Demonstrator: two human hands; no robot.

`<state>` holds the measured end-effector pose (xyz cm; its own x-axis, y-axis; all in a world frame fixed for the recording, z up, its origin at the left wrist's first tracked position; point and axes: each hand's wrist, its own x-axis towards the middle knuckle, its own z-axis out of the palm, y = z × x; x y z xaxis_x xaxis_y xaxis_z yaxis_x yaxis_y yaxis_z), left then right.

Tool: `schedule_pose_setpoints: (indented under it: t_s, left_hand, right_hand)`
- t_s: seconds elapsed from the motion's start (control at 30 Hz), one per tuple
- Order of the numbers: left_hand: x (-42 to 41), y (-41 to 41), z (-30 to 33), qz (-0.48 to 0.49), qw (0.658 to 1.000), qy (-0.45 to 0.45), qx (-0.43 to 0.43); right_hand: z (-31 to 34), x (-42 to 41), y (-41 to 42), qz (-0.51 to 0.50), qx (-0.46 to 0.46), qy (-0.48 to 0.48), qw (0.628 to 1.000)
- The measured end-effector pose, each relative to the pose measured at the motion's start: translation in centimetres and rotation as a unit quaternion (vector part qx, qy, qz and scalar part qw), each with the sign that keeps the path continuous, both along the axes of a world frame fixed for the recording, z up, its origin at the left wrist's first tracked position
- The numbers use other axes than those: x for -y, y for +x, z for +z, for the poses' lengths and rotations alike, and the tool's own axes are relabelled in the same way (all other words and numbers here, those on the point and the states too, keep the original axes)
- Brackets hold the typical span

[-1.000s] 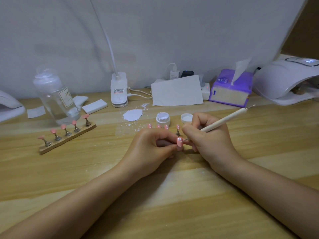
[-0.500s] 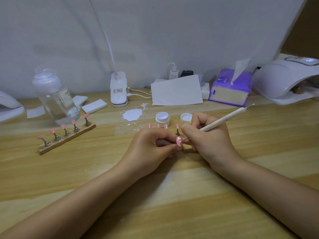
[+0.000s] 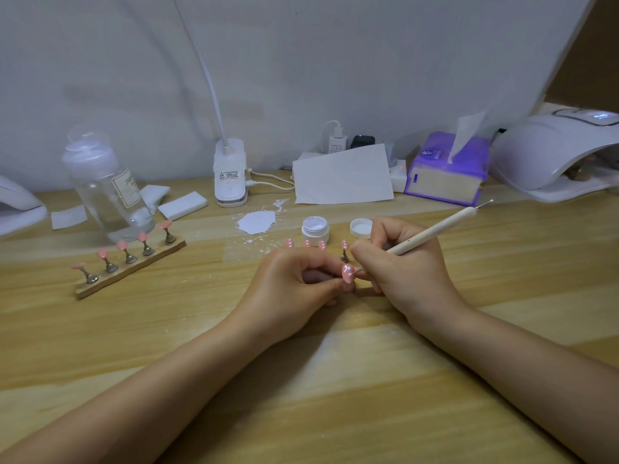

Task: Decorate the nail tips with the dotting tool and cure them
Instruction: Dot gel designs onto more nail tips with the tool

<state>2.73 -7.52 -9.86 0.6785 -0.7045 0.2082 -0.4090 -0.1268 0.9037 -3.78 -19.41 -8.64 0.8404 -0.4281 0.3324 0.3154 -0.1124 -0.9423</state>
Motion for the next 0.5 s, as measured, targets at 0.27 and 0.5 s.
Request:
schedule_pose_setpoints:
  t_s: [0.27,0.5]
  left_hand:
    - [0.02,0.08,-0.18,0.001,1.0,-0.004,-0.01]
    - [0.01,0.0,0.0,0.003,1.0,0.003,-0.006]
  right_hand:
    - [-0.06,0.02,0.02,-0.004,-0.001,0.002,1.0]
    - [-0.04,-0.02,0.05,-0.001,0.0,0.013,1.0]
